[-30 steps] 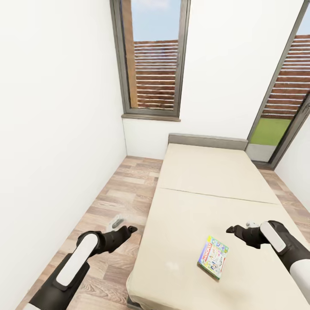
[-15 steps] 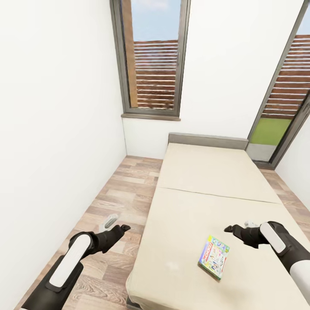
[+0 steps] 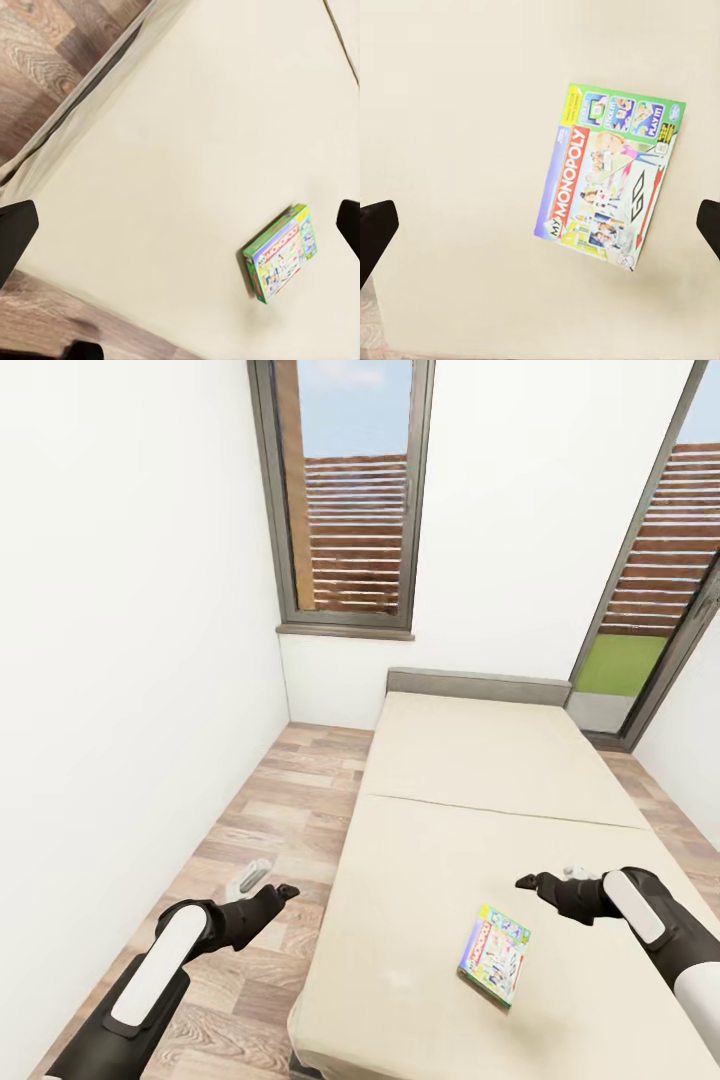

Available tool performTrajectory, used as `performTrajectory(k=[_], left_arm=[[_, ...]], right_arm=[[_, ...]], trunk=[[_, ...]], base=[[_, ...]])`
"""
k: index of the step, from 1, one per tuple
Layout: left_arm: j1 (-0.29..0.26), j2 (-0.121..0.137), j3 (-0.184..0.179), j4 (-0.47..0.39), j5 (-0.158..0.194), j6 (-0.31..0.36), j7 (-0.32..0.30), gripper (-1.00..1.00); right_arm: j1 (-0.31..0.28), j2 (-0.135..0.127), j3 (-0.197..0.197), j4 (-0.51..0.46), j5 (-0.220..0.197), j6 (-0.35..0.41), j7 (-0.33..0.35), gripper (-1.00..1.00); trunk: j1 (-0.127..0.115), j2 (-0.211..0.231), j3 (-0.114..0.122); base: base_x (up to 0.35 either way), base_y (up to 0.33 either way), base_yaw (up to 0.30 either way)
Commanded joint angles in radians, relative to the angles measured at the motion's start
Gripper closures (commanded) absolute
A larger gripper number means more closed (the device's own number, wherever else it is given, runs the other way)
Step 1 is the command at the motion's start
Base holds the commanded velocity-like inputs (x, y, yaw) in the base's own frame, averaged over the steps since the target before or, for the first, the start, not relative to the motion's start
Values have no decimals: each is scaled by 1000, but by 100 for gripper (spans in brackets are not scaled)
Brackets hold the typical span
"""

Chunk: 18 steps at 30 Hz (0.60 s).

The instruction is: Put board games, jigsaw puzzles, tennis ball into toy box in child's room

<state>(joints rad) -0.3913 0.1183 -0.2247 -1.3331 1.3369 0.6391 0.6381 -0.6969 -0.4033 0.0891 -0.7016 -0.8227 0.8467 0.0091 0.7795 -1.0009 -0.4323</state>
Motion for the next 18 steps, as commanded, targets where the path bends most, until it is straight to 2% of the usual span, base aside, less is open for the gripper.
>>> performTrajectory(k=[1, 4, 9, 12, 18], left_arm=[[-1, 1, -1, 1, 11, -2, 10, -100], [-3, 1, 3, 13, 11, -1, 9, -100], [-4, 1, 34, 42, 14, -1, 2, -100], [-4, 1, 70, 73, 14, 0, -30, -100], [-5, 1, 90, 107, 12, 1, -68, -100]], right_arm=[[-1, -2, 3, -4, 0, 2, 1, -100], [0, -2, -1, -8, 0, 2, 1, -100], [-2, -4, -4, -2, -1, 3, -2, -100], [-3, -3, -6, 8, -2, 4, -4, -100], [-6, 2, -4, 58, -2, 3, -5, -100]], trunk=[[4, -8, -4], [16, -29, -13], [35, -64, -29], [46, -85, -38], [69, -127, -59]], base=[[0, 0, -16], [0, 0, -11], [0, 0, -5], [0, 0, -2], [0, 0, -2]])
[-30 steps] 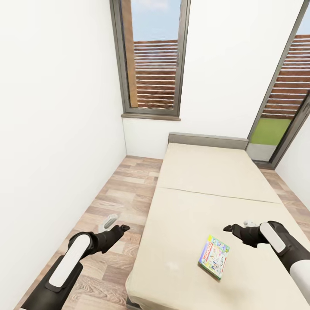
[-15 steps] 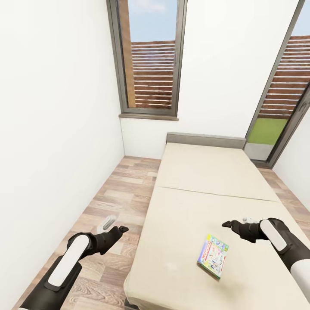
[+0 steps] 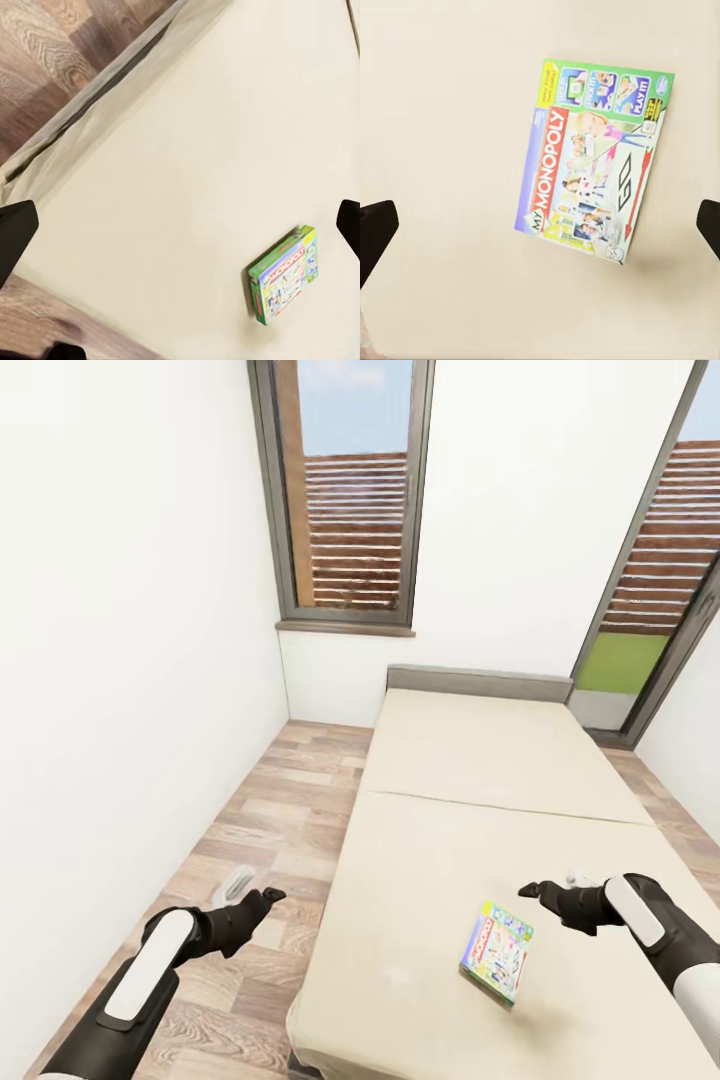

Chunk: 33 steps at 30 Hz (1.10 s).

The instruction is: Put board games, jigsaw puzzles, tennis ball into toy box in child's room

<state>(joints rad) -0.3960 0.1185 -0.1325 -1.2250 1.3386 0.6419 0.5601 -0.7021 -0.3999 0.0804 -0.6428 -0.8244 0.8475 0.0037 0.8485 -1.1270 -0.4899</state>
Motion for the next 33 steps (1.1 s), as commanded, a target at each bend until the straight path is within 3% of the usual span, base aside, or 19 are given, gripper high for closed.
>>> performTrajectory(k=[1, 3, 9, 14, 24, 28, 33], left_arm=[[-1, 1, 1, 6, 10, -1, 4, -100], [-3, 2, 7, 23, 11, -1, -10, -100], [-4, 7, 14, 49, 12, -1, -32, -100], [-4, 11, 15, 65, 11, -2, -55, -100], [-3, 12, 15, 79, 3, -4, -100, -100], [-3, 13, 14, 85, 1, -5, -114, -100], [-3, 12, 14, 87, 0, -5, -122, -100]], right_arm=[[-2, 0, 5, 20, -1, 0, 0, -100], [-6, 3, 7, 76, -3, -7, 0, -100], [-25, 0, 7, 128, -4, -12, 6, -100], [-73, -6, 2, 153, -7, -5, 9, -100], [-98, -11, -2, 172, -11, 0, 11, -100], [-102, -18, -3, 171, -11, 0, 12, -100], [-107, -45, -5, 167, -10, 0, 11, -100]], trunk=[[4, -8, -5], [12, -22, -12], [35, -64, -32], [54, -99, -48], [92, -169, -79], [107, -197, -92], [127, -232, -107]], base=[[0, 0, -13], [0, 0, -18], [0, 0, -8], [0, 0, -3], [0, 0, 0], [0, 0, 0], [0, 0, 0]])
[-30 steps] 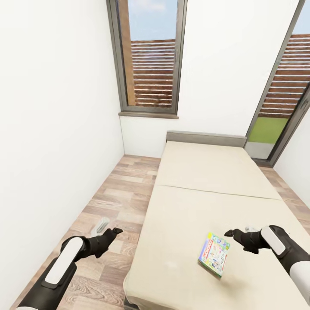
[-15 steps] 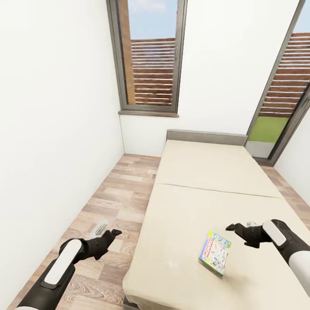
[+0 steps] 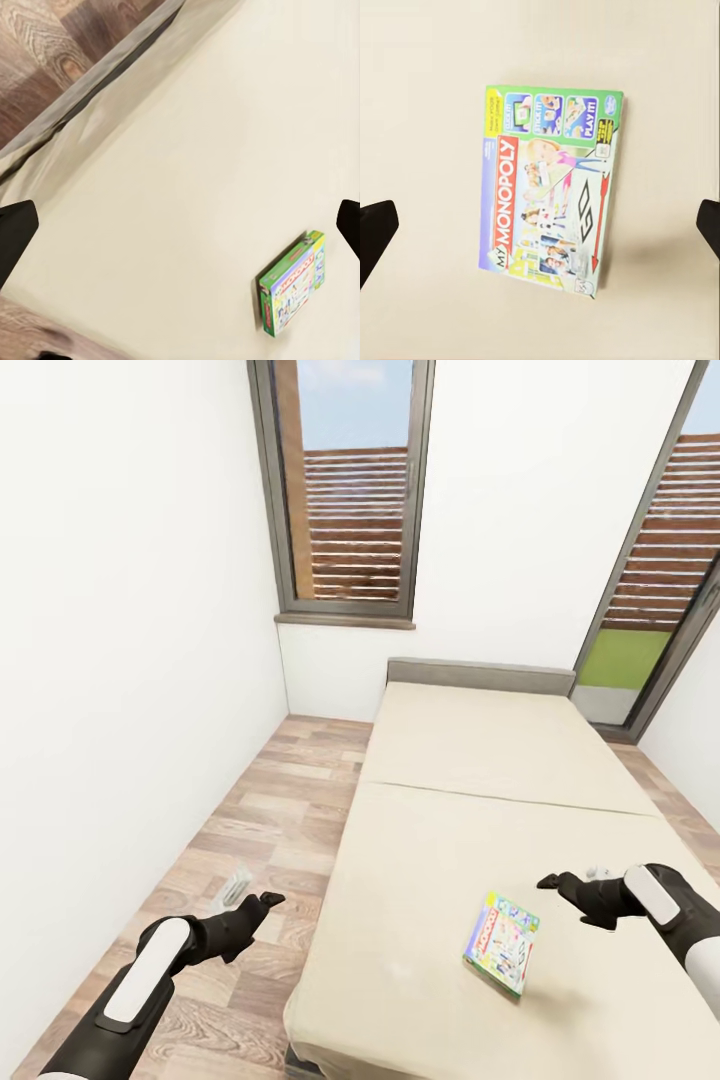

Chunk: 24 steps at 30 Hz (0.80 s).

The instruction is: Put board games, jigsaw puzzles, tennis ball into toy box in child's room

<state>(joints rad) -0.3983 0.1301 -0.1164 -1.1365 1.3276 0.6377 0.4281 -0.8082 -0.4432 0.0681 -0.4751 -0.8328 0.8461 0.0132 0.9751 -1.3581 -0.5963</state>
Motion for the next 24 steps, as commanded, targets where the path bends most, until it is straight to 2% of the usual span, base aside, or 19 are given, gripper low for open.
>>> performTrajectory(k=[1, 5, 9, 11, 12, 14, 15, 18, 19, 23, 24], left_arm=[[-1, 1, -2, -1, 11, -1, 9, -100], [-1, 1, -2, -5, 14, 0, 6, -100], [-13, -11, -6, -16, 18, 2, 10, -100], [-52, -20, -8, -16, 19, 4, 13, -100], [-52, -20, -8, -16, 19, 4, 13, -100], [-108, -26, -9, -11, 21, 14, 19, -100], [-108, -26, -9, -11, 21, 14, 19, -100], [-192, -36, -9, -1, 28, 52, 36, -100], [-192, -36, -9, -1, 28, 52, 36, -100], [-256, -65, -8, 6, 58, 98, 61, -100], [-273, -75, -7, 10, 77, 113, 77, -100]], right_arm=[[-6, -5, 7, -2, -1, 1, -1, -100], [-30, -10, 8, -1, 3, 2, -4, -100], [-120, -36, 10, 35, 6, 5, -15, -100], [-167, -58, 11, 80, 6, 15, -18, -100], [-167, -58, 11, 80, 6, 15, -18, -100], [-212, -76, 12, 126, 5, 40, -18, -100], [-212, -76, 12, 126, 5, 40, -18, -100], [-257, -90, 14, 171, 6, 76, -17, -100], [-257, -90, 14, 171, 6, 76, -17, -100], [-284, -95, 17, 199, 4, 101, -13, -100], [-289, -91, 18, 206, 3, 109, -5, -100]], trunk=[[4, -8, -4], [19, -36, -17], [35, -64, -29], [42, -78, -36], [46, -85, -39], [54, -99, -45], [58, -106, -48], [69, -127, -58], [73, -134, -61], [88, -162, -73], [92, -169, -76]], base=[[0, 0, 0], [0, 0, 0], [0, 0, 0], [0, 0, 0], [0, 0, 0], [0, 0, 0], [0, 0, 0], [0, 0, 0], [0, 0, 0], [0, 0, 0], [0, 0, 0]])
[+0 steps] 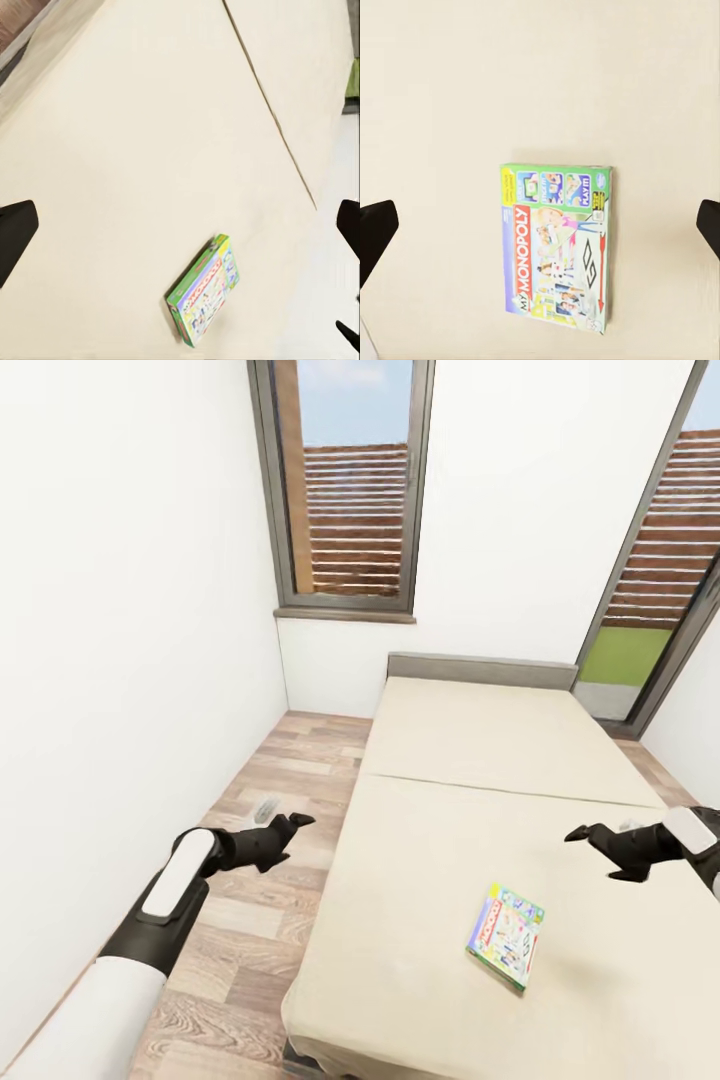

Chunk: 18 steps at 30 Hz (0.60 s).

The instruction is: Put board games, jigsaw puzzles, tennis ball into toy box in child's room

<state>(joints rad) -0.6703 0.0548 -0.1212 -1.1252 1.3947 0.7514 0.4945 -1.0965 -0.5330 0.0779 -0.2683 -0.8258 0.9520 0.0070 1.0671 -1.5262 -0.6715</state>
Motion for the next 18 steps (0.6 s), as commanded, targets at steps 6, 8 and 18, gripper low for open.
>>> performTrajectory(k=[6, 8, 18], left_arm=[[-23, -13, -1, 5, 63, 29, 38, -100], [-25, -14, -1, 5, 71, 33, 41, -100], [-32, -15, -1, 7, 101, 44, 49, -100]], right_arm=[[-5, 34, 9, 9, -3, 14, 56, -100], [-4, 38, 9, 10, -2, 16, 68, -100], [19, 56, 9, 11, -4, 24, 111, -100]], trunk=[[23, -43, -20], [31, -57, -26], [69, -127, -58]], base=[[0, 0, 0], [0, 0, 0], [0, 0, 0]])
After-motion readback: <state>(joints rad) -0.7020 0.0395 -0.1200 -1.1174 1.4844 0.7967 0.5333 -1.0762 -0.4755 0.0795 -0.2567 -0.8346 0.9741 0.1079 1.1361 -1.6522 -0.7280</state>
